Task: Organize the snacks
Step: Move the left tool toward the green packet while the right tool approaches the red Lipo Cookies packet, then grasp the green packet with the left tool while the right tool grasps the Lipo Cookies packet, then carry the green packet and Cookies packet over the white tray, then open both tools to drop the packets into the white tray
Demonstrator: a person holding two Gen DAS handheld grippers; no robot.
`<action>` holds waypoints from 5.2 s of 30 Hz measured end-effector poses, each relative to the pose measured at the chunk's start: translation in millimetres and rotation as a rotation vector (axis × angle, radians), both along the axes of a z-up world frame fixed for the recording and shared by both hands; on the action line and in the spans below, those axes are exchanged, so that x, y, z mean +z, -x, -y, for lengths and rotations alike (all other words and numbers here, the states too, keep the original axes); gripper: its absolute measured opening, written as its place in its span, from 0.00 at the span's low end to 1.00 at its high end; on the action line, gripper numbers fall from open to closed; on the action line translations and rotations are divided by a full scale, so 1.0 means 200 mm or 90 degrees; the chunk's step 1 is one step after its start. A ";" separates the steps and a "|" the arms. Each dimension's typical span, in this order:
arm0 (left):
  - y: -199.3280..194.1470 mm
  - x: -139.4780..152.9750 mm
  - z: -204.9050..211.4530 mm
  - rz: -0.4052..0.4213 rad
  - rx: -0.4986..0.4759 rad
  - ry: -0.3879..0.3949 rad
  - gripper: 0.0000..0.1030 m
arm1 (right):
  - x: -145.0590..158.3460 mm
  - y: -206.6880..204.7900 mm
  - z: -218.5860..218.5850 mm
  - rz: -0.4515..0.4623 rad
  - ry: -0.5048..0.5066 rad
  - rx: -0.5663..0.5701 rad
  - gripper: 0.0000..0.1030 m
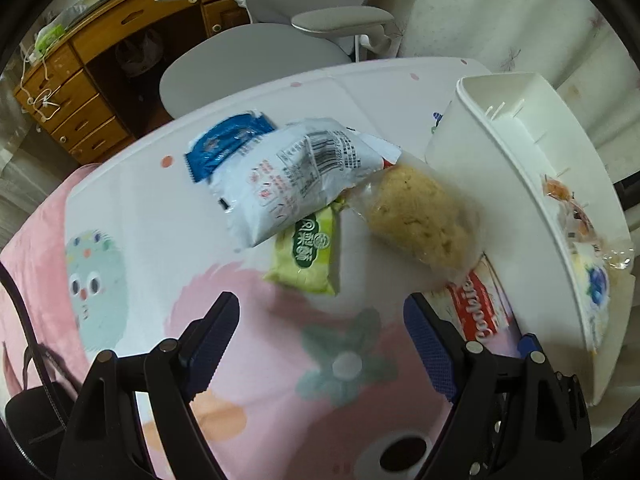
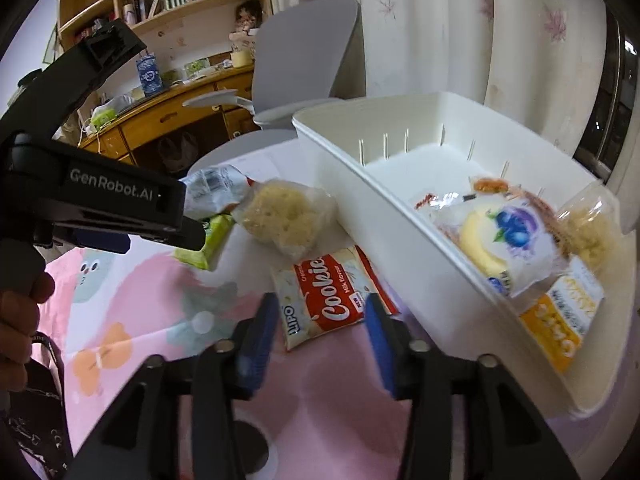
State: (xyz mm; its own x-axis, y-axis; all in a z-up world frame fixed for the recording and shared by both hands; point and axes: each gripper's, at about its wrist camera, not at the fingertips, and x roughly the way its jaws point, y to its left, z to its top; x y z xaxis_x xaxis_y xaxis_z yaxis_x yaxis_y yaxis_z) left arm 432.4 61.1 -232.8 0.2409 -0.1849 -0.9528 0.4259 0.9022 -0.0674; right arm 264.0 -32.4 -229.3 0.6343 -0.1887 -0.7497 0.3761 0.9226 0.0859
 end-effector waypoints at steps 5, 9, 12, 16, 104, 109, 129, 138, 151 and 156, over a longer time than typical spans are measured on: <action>-0.03 -0.11 0.03 0.008 0.007 -0.001 0.81 | -0.07 -0.04 0.01 -0.008 0.016 -0.007 0.63; -0.07 -0.16 0.01 0.014 0.036 -0.001 0.81 | -0.11 -0.09 -0.02 -0.018 0.041 0.004 0.67; -0.10 -0.19 0.00 0.010 0.055 0.012 0.81 | -0.14 -0.13 -0.03 -0.026 0.050 0.003 0.68; -0.14 -0.21 0.00 0.015 0.056 0.033 0.81 | -0.15 -0.18 -0.04 -0.032 0.066 0.022 0.68; 1.32 0.68 0.07 0.107 0.085 0.082 0.35 | 0.61 0.71 0.46 -0.059 -0.006 0.188 0.14; 1.32 0.70 0.25 0.116 0.117 0.090 0.35 | 0.62 0.65 0.67 -0.065 -0.014 0.227 0.14; 1.13 0.71 0.97 0.145 0.129 0.122 0.35 | 0.65 0.34 1.27 -0.036 0.006 0.305 0.14; 1.00 0.70 1.12 0.135 0.144 0.130 0.43 | 0.60 0.21 1.39 -0.031 0.006 0.321 0.16; 1.00 0.67 1.02 0.109 0.206 0.135 0.55 | 0.52 0.20 1.37 -0.070 -0.053 0.349 0.41; 1.07 0.63 0.89 0.091 0.253 0.139 0.55 | 0.50 0.26 1.31 -0.098 -0.094 0.362 0.41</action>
State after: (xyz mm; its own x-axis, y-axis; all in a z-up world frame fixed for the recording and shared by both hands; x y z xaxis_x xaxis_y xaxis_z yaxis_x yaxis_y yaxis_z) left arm 218.9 -116.0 -106.9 0.4593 -0.2440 -0.8541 0.0700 0.9685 -0.2390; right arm 212.2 -294.2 -128.7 0.4878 0.2612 -0.8329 -0.1541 0.9650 0.2124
